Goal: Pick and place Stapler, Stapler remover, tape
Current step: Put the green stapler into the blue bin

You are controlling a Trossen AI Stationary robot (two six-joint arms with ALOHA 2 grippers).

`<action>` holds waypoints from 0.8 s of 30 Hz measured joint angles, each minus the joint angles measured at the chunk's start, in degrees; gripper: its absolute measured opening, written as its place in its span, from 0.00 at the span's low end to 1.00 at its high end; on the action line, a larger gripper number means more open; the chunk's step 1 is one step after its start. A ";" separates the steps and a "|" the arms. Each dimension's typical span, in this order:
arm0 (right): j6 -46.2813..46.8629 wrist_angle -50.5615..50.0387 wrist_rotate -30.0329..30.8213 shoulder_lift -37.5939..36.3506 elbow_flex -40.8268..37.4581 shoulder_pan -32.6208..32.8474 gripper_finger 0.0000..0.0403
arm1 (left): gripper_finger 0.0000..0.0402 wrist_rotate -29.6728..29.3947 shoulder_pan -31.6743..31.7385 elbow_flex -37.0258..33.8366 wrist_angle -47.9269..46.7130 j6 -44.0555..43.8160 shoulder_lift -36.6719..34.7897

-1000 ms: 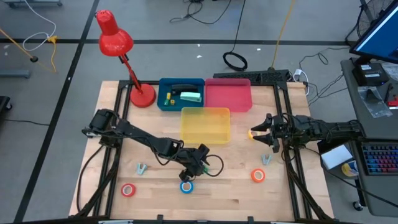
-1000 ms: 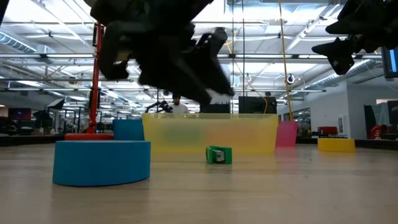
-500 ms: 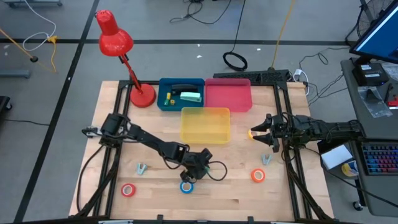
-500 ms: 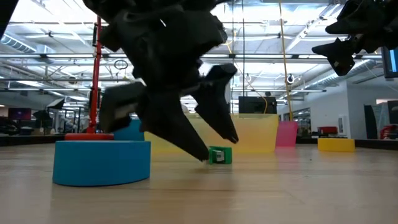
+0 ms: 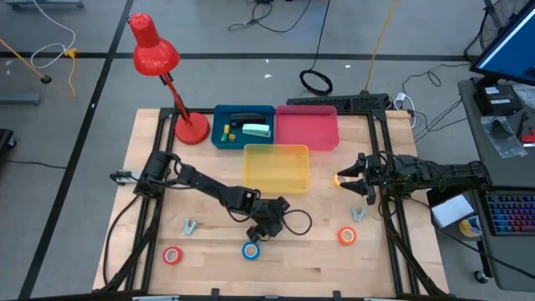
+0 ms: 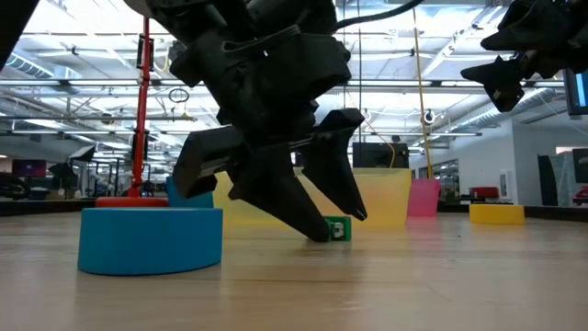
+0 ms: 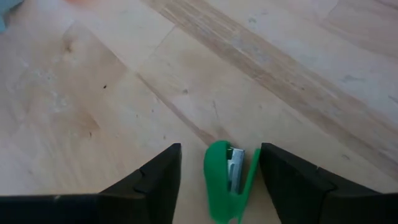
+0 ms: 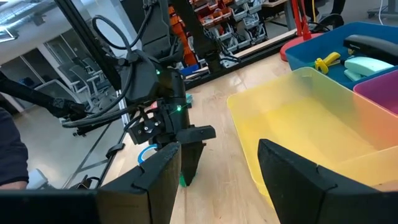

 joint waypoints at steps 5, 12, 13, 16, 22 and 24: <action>-0.10 0.00 -0.01 0.00 0.00 0.00 0.52 | 0.40 1.71 0.26 -0.06 -0.83 -1.74 0.04; -0.30 0.00 -0.01 0.00 0.00 0.00 0.52 | 0.19 1.46 0.30 -0.11 -1.01 -4.84 0.11; -0.31 0.00 0.00 0.00 0.00 0.00 0.52 | 0.17 1.31 0.28 -0.13 -1.07 -5.53 -0.01; -0.51 -0.02 0.00 0.00 0.00 0.00 0.52 | 0.15 0.80 0.38 -0.22 -1.69 -8.53 -1.17; -0.71 -0.11 0.00 0.02 0.00 0.00 0.52 | 0.19 -3.64 0.97 3.19 -9.79 -13.56 -7.08; -0.95 -0.07 -0.04 0.02 0.00 0.00 0.52 | 0.19 -6.50 1.29 4.75 -12.07 -13.59 -9.25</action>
